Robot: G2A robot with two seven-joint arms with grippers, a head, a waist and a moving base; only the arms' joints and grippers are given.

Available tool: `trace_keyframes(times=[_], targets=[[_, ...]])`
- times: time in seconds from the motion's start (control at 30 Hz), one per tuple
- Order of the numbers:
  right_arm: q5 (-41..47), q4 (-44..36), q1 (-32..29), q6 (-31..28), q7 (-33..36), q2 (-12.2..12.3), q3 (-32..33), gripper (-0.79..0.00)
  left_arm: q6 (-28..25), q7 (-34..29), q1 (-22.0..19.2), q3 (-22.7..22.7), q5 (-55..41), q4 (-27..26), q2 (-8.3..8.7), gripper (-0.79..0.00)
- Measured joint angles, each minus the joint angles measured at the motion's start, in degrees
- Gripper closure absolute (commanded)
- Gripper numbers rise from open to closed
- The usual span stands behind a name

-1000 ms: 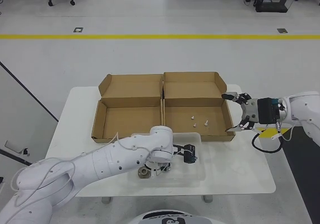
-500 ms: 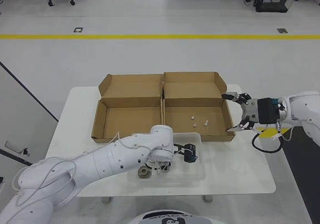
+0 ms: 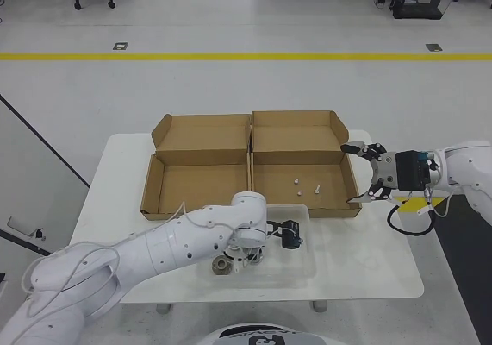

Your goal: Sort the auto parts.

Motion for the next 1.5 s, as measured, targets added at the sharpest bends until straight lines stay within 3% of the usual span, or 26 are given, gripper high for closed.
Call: trace_keyframes(times=[0.3,0.73,1.0,1.1,1.2,1.3,1.5], targets=[[0.0,0.0,0.0,0.0,0.0,0.0,0.0,-0.785,1.2,-1.2,-1.8,0.0,-1.3,-2.8,0.61,0.000],[0.0,0.0,0.0,0.0,0.0,0.0,0.0,-0.785,5.8,-5.8,-8.5,0.0,-9.5,-18.6,6.57,0.000],[0.0,0.0,0.0,0.0,0.0,0.0,0.0,-0.785,5.7,-5.6,-8.4,0.0,-9.5,-18.4,6.57,0.000],[0.0,0.0,0.0,0.0,0.0,0.0,0.0,-0.785,7.0,-2.4,-7.4,-1.6,-8.5,-15.5,7.23,0.000],[0.0,0.0,0.0,0.0,0.0,0.0,0.0,-0.785,5.6,3.3,-5.9,-5.9,-11.6,-14.9,9.09,0.000],[0.0,0.0,0.0,0.0,0.0,0.0,0.0,-0.785,0.6,9.2,-3.0,-11.7,-15.7,-15.6,12.25,0.000],[0.0,0.0,0.0,0.0,0.0,0.0,0.0,-0.785,-12.4,20.9,7.5,-25.3,-17.1,-18.5,19.63,0.000]])
